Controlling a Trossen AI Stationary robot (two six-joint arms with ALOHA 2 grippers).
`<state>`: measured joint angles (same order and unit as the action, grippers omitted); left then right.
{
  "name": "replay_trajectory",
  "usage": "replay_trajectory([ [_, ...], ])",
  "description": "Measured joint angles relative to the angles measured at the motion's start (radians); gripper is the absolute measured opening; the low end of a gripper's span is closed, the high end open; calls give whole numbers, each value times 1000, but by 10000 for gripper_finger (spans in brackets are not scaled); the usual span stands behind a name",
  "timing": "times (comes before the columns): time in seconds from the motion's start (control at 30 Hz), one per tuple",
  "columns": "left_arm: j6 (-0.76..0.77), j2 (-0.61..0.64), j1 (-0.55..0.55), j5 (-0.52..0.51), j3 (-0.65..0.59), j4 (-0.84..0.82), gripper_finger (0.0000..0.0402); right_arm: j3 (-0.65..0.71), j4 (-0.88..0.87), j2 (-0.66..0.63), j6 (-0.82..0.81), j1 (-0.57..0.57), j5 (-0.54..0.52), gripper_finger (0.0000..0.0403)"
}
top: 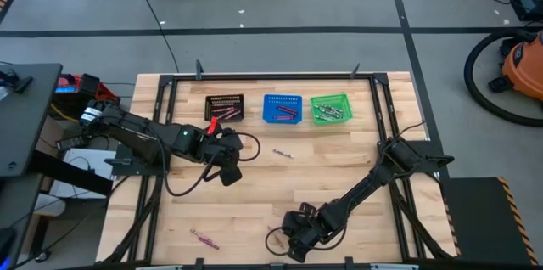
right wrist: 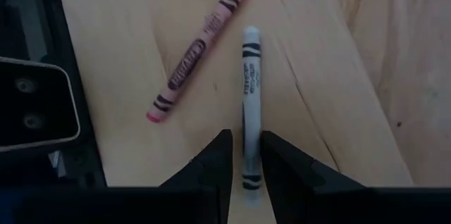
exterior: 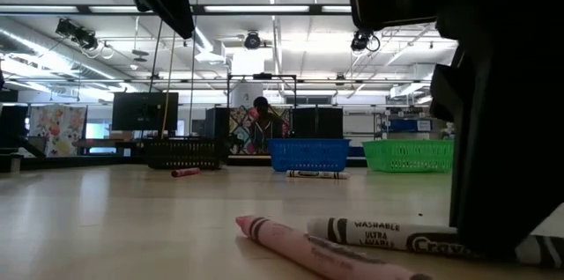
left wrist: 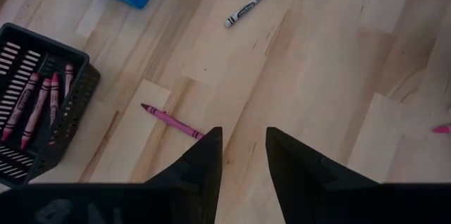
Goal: Sort crayons
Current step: Put the white crayon into the green bin
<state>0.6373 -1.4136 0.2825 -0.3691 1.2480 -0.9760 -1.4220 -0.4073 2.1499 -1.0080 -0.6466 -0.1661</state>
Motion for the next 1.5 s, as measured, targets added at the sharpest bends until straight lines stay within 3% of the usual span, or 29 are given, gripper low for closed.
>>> replay_trajectory([
  [0.63,3,0,0,1,0,5,121,0,-178,-2,-36,52,-24,85],
  [1.3,3,0,0,1,0,5,121,0,-178,-4,25,43,35,84],
  [1.5,-1,0,0,1,0,5,121,0,-176,-4,40,42,33,61],
])
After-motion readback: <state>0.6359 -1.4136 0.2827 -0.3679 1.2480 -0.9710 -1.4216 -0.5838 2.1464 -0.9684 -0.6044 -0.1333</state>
